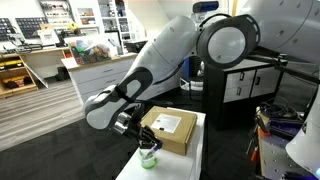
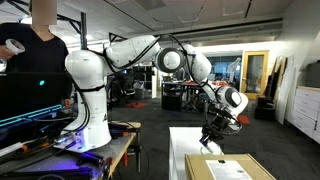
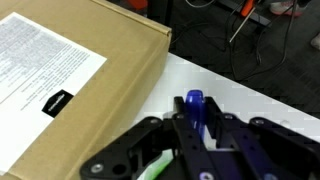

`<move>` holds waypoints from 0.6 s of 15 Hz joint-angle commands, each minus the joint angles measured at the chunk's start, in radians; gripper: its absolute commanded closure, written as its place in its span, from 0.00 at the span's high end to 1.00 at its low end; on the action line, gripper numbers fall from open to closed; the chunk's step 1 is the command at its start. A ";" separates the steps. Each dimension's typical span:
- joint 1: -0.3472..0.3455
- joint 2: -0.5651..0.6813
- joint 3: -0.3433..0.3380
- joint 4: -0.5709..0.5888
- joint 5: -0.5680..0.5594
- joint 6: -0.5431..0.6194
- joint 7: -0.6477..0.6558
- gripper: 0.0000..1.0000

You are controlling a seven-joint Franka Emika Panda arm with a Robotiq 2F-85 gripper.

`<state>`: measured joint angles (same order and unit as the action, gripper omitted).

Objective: Take the marker from the top of the box and put it in the cup

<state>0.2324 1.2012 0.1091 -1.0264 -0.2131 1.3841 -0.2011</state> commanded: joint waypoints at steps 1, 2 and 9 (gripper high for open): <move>0.011 0.029 -0.009 0.069 0.001 -0.053 -0.013 0.53; 0.010 0.031 -0.010 0.074 0.002 -0.051 -0.012 0.59; 0.003 -0.002 -0.001 0.060 -0.003 -0.021 -0.003 0.99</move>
<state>0.2325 1.2173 0.1091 -0.9757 -0.2129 1.3793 -0.2012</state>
